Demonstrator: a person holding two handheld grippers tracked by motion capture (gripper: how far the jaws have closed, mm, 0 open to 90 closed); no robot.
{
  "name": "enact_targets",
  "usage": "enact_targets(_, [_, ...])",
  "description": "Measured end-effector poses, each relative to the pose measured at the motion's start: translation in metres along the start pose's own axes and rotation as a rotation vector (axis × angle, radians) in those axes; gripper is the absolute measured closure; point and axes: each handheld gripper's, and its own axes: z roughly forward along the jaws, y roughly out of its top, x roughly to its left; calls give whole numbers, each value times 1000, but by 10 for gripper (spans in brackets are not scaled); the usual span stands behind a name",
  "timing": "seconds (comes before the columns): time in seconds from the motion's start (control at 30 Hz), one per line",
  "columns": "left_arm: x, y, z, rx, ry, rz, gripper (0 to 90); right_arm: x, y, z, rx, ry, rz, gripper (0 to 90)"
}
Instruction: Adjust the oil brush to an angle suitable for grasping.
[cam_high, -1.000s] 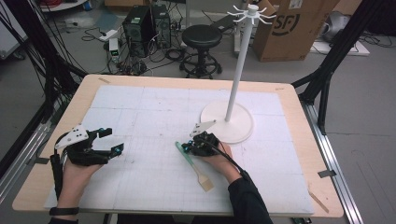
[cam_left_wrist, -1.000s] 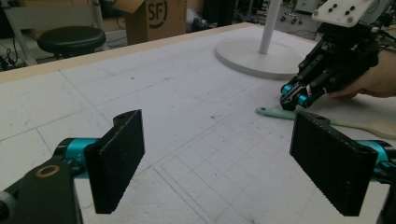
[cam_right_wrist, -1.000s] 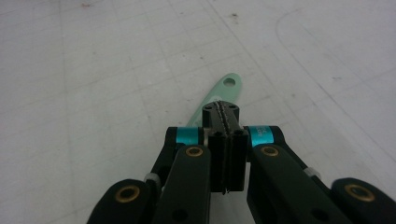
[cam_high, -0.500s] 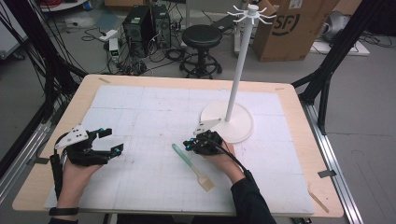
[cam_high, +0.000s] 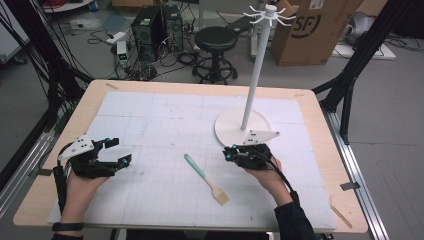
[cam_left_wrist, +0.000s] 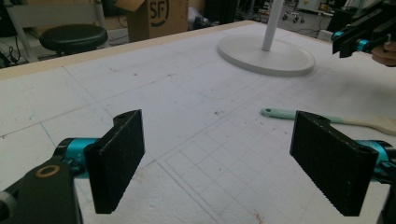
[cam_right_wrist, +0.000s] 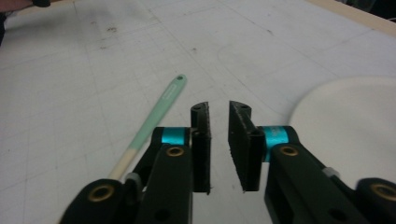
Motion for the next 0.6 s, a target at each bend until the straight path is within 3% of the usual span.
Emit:
enact_targets(0.17, [3,-1,1,-5,6,-1,184,-6,-19,-24,-41,-32,48,687])
enact_targets(0.2, [3,-2,1,-6,6,0,183,-8,-25,-33,-66,-45,71,606])
enact_targets(0.3, [3,-2,1,-6,7,2,183,-10,-30,-41,-89,-65,92,553])
enact_targets(0.47, [4,-2,1,-19,10,-6,179,-15,-41,-59,-152,-113,138,363])
enact_targets(0.6, [6,-3,2,-28,11,-10,177,-18,-46,-71,-185,-149,167,260])
